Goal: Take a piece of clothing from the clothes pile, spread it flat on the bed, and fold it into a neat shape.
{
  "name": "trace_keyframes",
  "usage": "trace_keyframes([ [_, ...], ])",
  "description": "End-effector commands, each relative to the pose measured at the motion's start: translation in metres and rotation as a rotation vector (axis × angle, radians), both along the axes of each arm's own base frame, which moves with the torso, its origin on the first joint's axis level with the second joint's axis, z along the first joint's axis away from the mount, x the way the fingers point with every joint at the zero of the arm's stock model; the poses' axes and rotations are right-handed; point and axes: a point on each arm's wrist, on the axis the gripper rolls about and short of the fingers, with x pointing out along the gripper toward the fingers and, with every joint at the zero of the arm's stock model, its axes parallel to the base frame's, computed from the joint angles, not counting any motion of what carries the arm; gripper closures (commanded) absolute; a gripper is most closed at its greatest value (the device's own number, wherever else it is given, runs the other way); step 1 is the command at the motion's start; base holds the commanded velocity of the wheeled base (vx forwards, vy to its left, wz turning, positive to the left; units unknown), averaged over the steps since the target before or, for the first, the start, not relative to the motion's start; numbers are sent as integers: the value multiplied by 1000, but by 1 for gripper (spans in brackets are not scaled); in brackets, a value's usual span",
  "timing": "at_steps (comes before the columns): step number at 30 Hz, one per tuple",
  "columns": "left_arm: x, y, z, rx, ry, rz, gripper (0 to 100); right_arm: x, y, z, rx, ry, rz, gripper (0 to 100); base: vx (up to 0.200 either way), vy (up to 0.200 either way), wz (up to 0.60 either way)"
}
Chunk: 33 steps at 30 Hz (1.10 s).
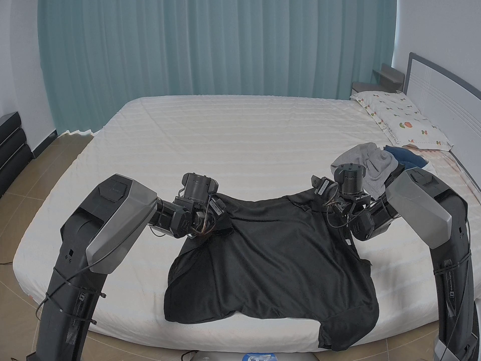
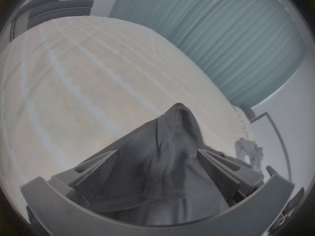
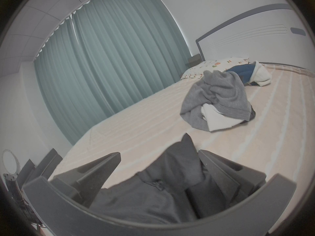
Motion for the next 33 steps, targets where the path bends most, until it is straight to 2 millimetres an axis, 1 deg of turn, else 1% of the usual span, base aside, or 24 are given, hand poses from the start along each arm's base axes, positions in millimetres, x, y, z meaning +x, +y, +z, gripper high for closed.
trace_keyframes([
  [1, 1, 12, -4, 45, 41, 27, 0, -4, -17, 2, -9, 39, -24, 0, 0, 0, 0],
  [2, 3, 19, 7, 40, 30, 45, 0, -5, -26, 9, -3, 37, -31, 0, 0, 0, 0],
  [3, 3, 19, 7, 40, 30, 45, 0, -5, -26, 9, -3, 37, -31, 0, 0, 0, 0],
  [4, 5, 30, 23, 27, 6, 68, 0, -8, -34, 19, 4, 31, -30, 0, 0, 0, 0],
  [6, 5, 40, 36, 11, -5, 83, 0, -16, -41, 26, 13, 48, -16, 0, 0, 0, 0],
  [7, 5, 40, 36, 11, -5, 83, 0, -16, -41, 26, 13, 48, -16, 0, 0, 0, 0],
  [8, 3, 47, 38, 8, 2, 84, 0, -27, -46, 27, 29, 80, 6, 0, 0, 0, 0],
  [10, 1, 50, 39, -9, 15, 66, 0, -42, -53, 22, 56, 130, 21, 0, 0, 0, 0],
  [12, 1, 53, 42, -30, 17, 54, 0, -53, -60, 20, 97, 156, 21, 0, 0, 0, 0],
  [14, 3, 56, 48, -61, 11, 35, 0, -59, -67, 20, 157, 170, 1, 0, 0, 0, 0],
  [15, 3, 56, 48, -61, 11, 35, 0, -59, -67, 20, 157, 170, 1, 0, 0, 0, 0],
  [16, 3, 53, 52, -98, 7, 0, 0, -66, -74, 16, 232, 197, -26, 0, 0, 0, 0],
  [18, 3, 49, 50, -105, 12, -19, 0, -72, -77, 15, 273, 211, -43, 0, 0, 0, 0],
  [19, 2, 46, 49, -102, 8, -29, 0, -77, -82, 11, 308, 233, -58, 0, 0, 0, 0],
  [21, 2, 40, 46, -99, 8, -38, 0, -80, -84, 9, 333, 244, -67, 0, 0, 0, 0],
  [22, 1, 28, 39, -95, 13, -61, 0, -83, -88, 7, 382, 242, -78, 0, 0, 0, 0],
  [23, 1, 28, 38, -95, 13, -61, 0, -83, -88, 7, 384, 241, -77, 0, 0, 0, 0],
  [24, 3, 19, 35, -94, 8, -73, 0, -85, -92, 3, 427, 242, -87, 0, 0, 0, 0],
  [27, 1, 0, 39, -97, -8, -104, 0, -88, -92, -2, 451, 248, -93, 0, 0, 0, 0],
  [28, 0, -1, 39, -96, -8, -104, 0, -88, -92, -2, 451, 248, -93, 0, 0, 0, 0],
  [29, -1, -8, 41, -91, -14, -110, 0, -89, -91, -3, 458, 248, -93, 0, 0, 0, 0],
  [30, -1, -8, 41, -91, -14, -110, 0, -89, -91, -3, 458, 248, -93, 0, 0, 0, 0],
  [31, -7, -25, 39, -71, -24, -122, 0, -89, -89, -9, 477, 257, -96, 0, 0, 0, 0],
  [33, -12, -35, 36, -50, -23, -127, 0, -87, -88, -14, 484, 260, -99, 0, 0, 0, 0],
])
